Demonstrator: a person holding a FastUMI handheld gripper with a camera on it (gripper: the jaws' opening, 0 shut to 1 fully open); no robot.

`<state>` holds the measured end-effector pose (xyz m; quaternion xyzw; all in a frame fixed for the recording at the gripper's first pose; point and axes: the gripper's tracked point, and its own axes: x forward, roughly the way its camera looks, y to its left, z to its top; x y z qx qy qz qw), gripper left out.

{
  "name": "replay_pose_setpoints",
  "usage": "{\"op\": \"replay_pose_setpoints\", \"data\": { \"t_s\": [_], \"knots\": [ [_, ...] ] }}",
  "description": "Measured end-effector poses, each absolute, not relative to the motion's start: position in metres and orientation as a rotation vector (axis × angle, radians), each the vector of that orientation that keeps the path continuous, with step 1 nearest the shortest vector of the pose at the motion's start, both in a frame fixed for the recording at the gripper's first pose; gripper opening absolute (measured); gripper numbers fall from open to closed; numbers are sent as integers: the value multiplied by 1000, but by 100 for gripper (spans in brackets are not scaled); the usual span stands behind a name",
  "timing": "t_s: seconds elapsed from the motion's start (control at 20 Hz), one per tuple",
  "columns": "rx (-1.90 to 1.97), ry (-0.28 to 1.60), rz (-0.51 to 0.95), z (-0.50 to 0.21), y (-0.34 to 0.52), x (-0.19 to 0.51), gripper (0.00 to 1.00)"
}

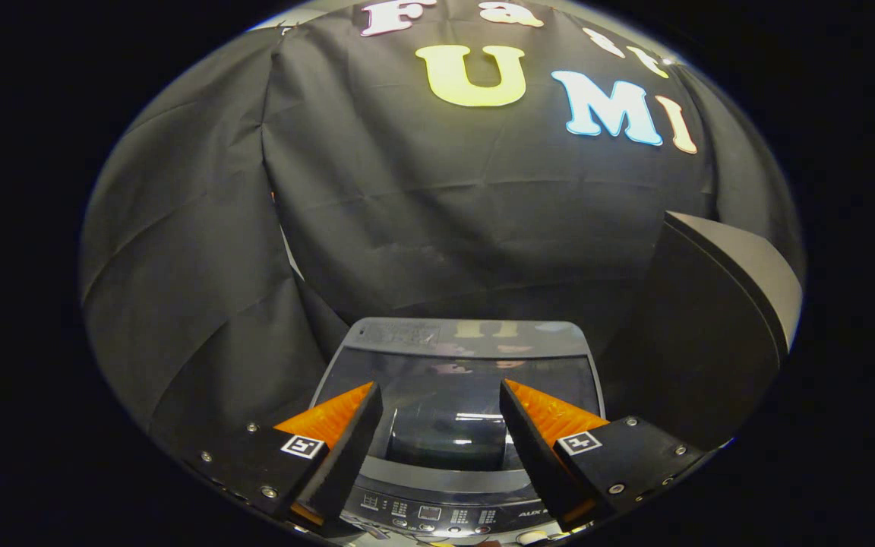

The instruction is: Put the clothes into the washing machine and then close the washing machine lid.

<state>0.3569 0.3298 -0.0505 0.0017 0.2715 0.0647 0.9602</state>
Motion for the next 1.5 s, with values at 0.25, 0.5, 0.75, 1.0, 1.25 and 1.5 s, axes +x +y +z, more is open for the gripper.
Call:
{"op": "replay_pose_setpoints", "data": {
  "t_s": [0.25,0.5,0.75,1.0,1.25,1.5],
  "knots": [
    [-8,564,159,-66,336,337,96],
    [34,476,195,-42,342,311,96],
    [51,357,182,1,322,284,96],
    [18,222,175,45,275,249,96],
    [28,172,198,66,224,211,96],
    [35,109,171,90,161,170,96]
  ]
}}
